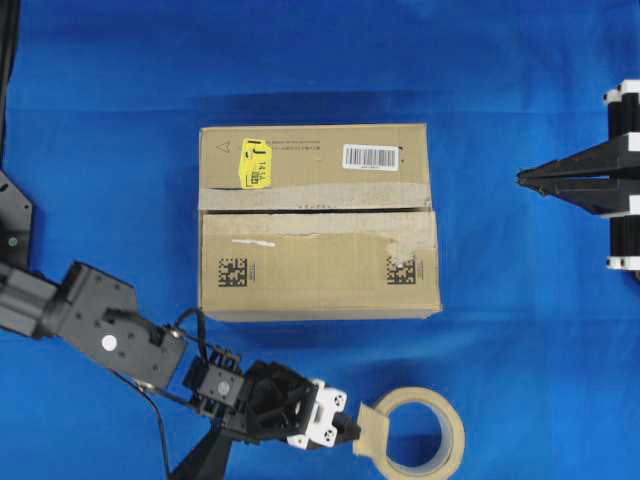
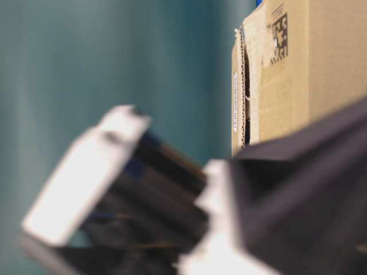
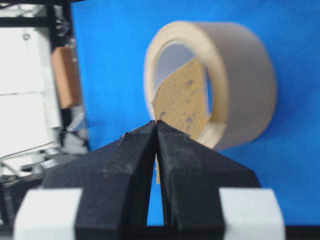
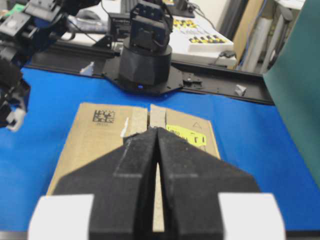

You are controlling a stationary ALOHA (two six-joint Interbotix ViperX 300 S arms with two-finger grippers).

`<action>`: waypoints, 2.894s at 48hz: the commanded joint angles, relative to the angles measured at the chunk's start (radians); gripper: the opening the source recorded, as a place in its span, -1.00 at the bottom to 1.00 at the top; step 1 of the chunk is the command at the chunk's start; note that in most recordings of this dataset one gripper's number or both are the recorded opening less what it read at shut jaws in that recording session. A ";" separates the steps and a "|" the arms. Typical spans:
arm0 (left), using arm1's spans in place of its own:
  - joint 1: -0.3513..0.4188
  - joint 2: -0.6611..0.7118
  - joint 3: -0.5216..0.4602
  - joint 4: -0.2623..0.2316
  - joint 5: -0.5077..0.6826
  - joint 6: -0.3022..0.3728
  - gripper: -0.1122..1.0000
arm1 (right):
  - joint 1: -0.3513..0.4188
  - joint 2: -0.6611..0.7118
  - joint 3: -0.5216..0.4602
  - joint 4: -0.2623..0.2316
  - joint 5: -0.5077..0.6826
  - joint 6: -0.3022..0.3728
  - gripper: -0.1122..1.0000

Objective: Apply tape along the seams of the closed cardboard box to seal it securely.
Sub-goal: 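Pull the tape strip up and press it onto the box's center seam, then bring the right gripper over the taped seam beside the left gripper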

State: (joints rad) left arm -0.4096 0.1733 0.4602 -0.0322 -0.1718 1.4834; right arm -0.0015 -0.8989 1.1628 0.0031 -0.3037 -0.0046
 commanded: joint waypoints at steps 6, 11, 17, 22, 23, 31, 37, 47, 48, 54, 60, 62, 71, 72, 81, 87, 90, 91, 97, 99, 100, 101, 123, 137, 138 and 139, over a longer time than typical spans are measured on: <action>0.049 -0.103 -0.008 0.006 0.034 0.017 -0.77 | 0.000 -0.002 -0.037 -0.002 -0.003 -0.002 -0.79; 0.097 -0.152 0.020 0.008 0.038 0.017 -0.77 | 0.000 0.000 -0.046 -0.002 0.002 -0.002 -0.79; 0.158 -0.193 0.054 0.008 0.038 0.018 -0.77 | 0.000 0.000 -0.054 -0.002 0.009 -0.002 -0.79; 0.206 -0.225 0.084 0.008 0.038 0.020 -0.77 | 0.002 -0.002 -0.060 -0.002 0.014 -0.002 -0.79; 0.215 -0.230 0.087 0.008 0.037 0.021 -0.77 | 0.000 -0.002 -0.063 -0.002 0.015 -0.002 -0.79; 0.261 -0.268 0.118 0.008 0.037 0.026 -0.77 | 0.002 0.000 -0.074 -0.002 0.025 -0.002 -0.79; 0.281 -0.296 0.129 0.009 0.037 0.029 -0.77 | 0.000 0.000 -0.077 -0.002 0.029 -0.003 -0.79; 0.324 -0.339 0.147 0.009 0.037 0.058 -0.77 | 0.000 0.002 -0.078 -0.002 0.031 -0.005 -0.79; 0.328 -0.341 0.149 0.009 0.035 0.063 -0.77 | 0.002 0.002 -0.078 -0.002 0.031 -0.005 -0.79; 0.350 -0.344 0.150 0.009 0.035 0.107 -0.77 | 0.000 0.003 -0.078 -0.002 0.031 -0.005 -0.79; 0.374 -0.344 0.152 0.009 0.041 0.144 -0.77 | 0.000 0.003 -0.078 -0.002 0.031 -0.005 -0.79; 0.383 -0.344 0.152 0.009 0.046 0.149 -0.77 | 0.000 0.003 -0.078 -0.002 0.031 -0.006 -0.79; 0.414 -0.348 0.160 0.009 0.097 0.150 -0.77 | -0.003 0.005 -0.078 -0.002 0.031 -0.011 -0.79; 0.417 -0.348 0.161 0.009 0.101 0.150 -0.77 | -0.003 0.005 -0.078 -0.002 0.031 -0.012 -0.79; 0.430 -0.348 0.195 0.009 0.120 0.150 -0.77 | -0.017 0.014 -0.075 -0.002 0.031 -0.015 -0.79; 0.428 -0.357 0.225 0.006 0.121 0.138 -0.77 | -0.032 0.020 -0.075 -0.002 0.026 -0.017 -0.79; 0.428 -0.367 0.241 0.006 0.121 0.138 -0.77 | -0.043 0.023 -0.075 -0.002 0.026 -0.017 -0.79; 0.426 -0.370 0.245 0.006 0.121 0.138 -0.77 | -0.044 0.025 -0.075 -0.002 0.026 -0.017 -0.79; 0.417 -0.390 0.273 0.006 0.121 0.137 -0.77 | -0.055 0.026 -0.075 -0.002 0.025 -0.017 -0.79; 0.414 -0.393 0.281 0.005 0.123 0.137 -0.77 | -0.057 0.026 -0.075 -0.002 0.025 -0.017 -0.79; 0.411 -0.396 0.284 0.006 0.126 0.137 -0.77 | -0.057 0.026 -0.075 -0.002 0.023 -0.017 -0.79; 0.408 -0.397 0.285 0.006 0.130 0.137 -0.77 | -0.057 0.026 -0.075 -0.002 0.023 -0.017 -0.79; 0.416 -0.380 0.291 0.003 0.239 0.137 -0.77 | -0.057 0.069 -0.075 -0.002 -0.020 -0.017 -0.79; 0.431 -0.377 0.285 0.005 0.238 0.143 -0.77 | -0.057 0.143 -0.095 -0.002 -0.052 -0.011 -0.79; 0.430 -0.376 0.284 0.005 0.238 0.141 -0.77 | -0.057 0.152 -0.098 -0.002 -0.058 -0.011 -0.79; 0.431 -0.374 0.282 0.005 0.238 0.141 -0.77 | -0.057 0.158 -0.100 -0.002 -0.063 -0.011 -0.79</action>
State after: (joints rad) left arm 0.0199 -0.1948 0.7609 -0.0245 0.0706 1.6260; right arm -0.0568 -0.7593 1.0953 0.0031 -0.3436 -0.0184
